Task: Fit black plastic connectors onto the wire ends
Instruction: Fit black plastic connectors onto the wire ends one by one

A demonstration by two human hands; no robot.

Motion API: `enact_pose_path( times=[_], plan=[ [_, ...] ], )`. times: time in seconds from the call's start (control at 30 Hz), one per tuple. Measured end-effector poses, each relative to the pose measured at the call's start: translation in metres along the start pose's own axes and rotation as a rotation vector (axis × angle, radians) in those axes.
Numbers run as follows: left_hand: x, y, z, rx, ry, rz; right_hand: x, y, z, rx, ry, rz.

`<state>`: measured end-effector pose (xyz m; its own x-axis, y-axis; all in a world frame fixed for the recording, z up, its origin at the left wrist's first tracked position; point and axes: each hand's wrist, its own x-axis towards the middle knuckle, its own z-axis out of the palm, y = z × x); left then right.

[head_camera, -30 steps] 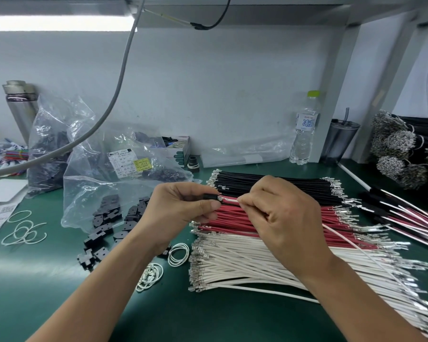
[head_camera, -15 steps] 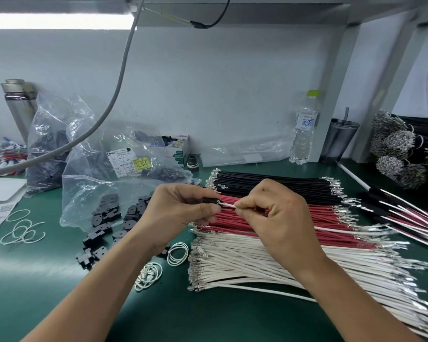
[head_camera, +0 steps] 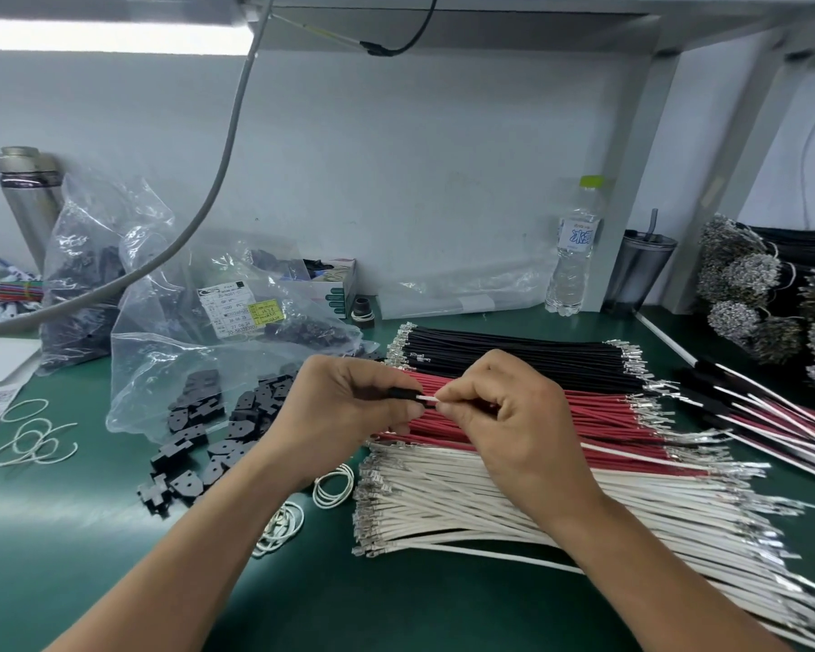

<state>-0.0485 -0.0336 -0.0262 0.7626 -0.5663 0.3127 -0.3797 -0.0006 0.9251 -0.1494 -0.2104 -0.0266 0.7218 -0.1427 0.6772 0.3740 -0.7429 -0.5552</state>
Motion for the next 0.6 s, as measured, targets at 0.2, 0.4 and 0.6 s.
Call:
enact_pose_path(
  times=[0.2, 0.4, 0.6],
  plan=[
    [0.0036, 0.0012, -0.0042, -0.120, 0.013, -0.055, 0.0039, -0.0005, -0.0025, -0.054, -0.018, 0.015],
    [-0.0002, 0.0026, -0.0010, -0.001, -0.021, 0.014, 0.0012, -0.0019, 0.0012, -0.195, -0.036, -0.090],
    [-0.0012, 0.0042, 0.0023, 0.051, -0.036, 0.051, 0.0001, -0.0003, -0.0006, -0.267, -0.024, -0.178]
  ],
)
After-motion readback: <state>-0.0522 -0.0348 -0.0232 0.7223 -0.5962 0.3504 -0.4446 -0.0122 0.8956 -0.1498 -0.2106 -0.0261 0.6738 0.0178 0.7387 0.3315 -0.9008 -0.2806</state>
